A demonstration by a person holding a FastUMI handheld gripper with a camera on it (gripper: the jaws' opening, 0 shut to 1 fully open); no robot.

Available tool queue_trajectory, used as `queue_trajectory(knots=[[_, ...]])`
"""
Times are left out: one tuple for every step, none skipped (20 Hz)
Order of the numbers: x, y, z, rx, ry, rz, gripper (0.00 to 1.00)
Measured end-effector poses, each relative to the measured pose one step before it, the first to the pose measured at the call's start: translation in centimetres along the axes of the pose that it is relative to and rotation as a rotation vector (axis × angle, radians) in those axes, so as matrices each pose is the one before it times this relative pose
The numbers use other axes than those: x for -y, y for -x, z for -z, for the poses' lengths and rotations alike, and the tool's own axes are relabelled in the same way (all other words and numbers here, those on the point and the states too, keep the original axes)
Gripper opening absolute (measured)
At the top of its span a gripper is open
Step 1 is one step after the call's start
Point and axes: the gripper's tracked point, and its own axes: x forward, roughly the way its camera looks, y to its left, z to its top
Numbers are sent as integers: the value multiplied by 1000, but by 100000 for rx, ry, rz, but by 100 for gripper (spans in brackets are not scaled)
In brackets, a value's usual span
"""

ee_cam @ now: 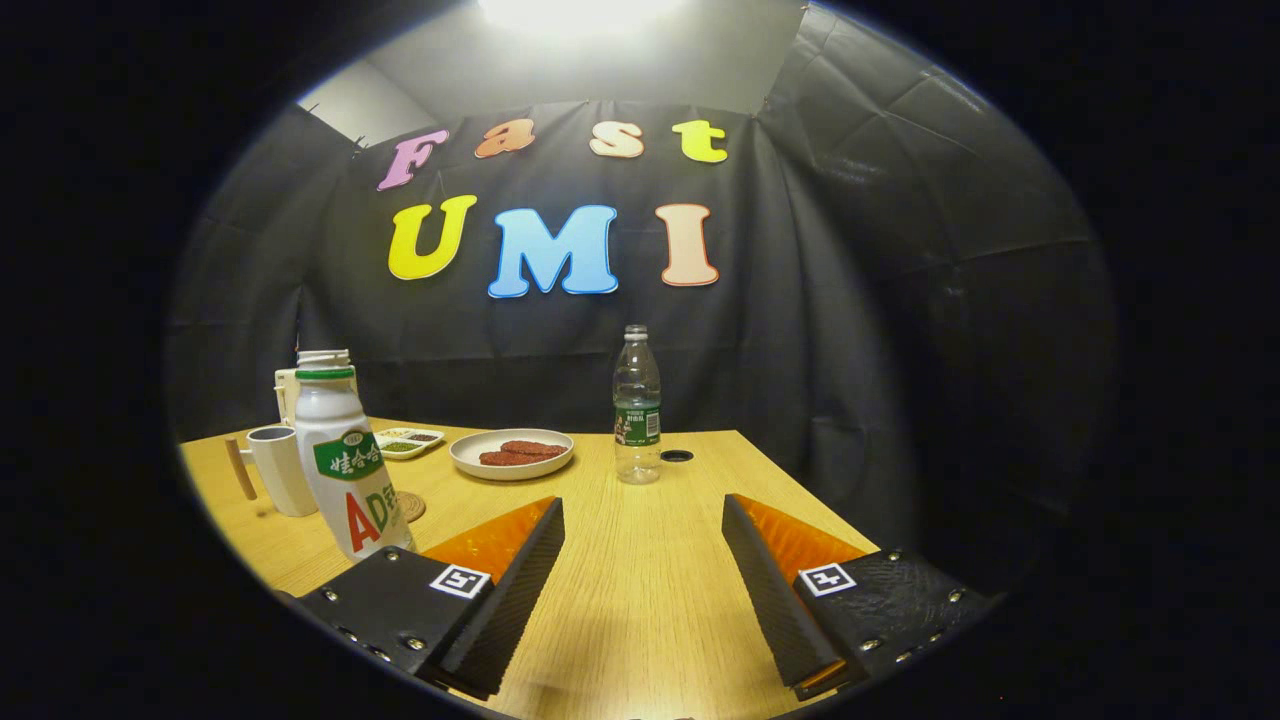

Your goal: Take the bottle from table, then pour the juice into the cup, finally place the bottle on the coaster

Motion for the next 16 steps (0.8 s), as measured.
queue_trajectory(knots=[[117,136,48,899,1110,275,97],[60,54,-217,1197,1378,388,97],[1,57,-101,1569,1426,425,97],[-15,113,-226,2390,1181,142,97],[-122,-27,-91,1260,140,-178,97],[-7,177,-115,343,102,14,96],[-40,9,-74,559,35,-383,96],[-81,68,-149,425,-196,-401,96],[-154,134,-197,324,395,-627,96],[-108,103,-419,451,839,61,96],[-129,213,-540,627,717,5,96],[-42,247,-500,479,-390,88,96],[-52,282,-286,245,-284,-109,96],[-109,232,-307,-452,-938,-175,96],[-299,345,-381,-358,-1298,-1045,96],[-464,306,-459,-194,-1192,-1140,96]])
